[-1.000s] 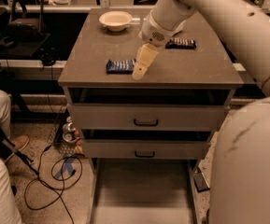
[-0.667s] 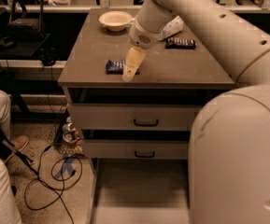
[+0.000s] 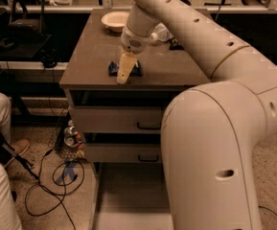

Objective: Place rxbar blueberry into bottom drawer

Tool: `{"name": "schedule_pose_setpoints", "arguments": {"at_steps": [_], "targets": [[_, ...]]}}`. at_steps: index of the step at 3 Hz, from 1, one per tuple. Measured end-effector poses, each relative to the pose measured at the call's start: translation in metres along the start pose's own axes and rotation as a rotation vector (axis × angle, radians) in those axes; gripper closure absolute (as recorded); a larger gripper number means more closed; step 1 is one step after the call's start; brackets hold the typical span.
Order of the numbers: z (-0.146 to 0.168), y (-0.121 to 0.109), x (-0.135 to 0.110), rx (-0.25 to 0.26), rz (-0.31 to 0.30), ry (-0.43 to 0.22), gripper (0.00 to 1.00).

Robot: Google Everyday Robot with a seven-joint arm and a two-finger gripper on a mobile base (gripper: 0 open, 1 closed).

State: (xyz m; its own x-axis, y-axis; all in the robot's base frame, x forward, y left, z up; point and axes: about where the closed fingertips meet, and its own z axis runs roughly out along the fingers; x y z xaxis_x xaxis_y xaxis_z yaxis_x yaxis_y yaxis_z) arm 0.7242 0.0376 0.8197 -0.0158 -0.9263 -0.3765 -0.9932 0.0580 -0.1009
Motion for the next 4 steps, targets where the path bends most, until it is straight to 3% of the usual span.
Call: {"name": "schedule_pose_setpoints", "arguments": {"at_steps": [3,4], "targets": [[-0.002,-0.003,-0.002,-0.014,-0.005,0.007,0.95],[-0.058,0.021,0.018,0.065,0.024,-0.077,1.0]]}}
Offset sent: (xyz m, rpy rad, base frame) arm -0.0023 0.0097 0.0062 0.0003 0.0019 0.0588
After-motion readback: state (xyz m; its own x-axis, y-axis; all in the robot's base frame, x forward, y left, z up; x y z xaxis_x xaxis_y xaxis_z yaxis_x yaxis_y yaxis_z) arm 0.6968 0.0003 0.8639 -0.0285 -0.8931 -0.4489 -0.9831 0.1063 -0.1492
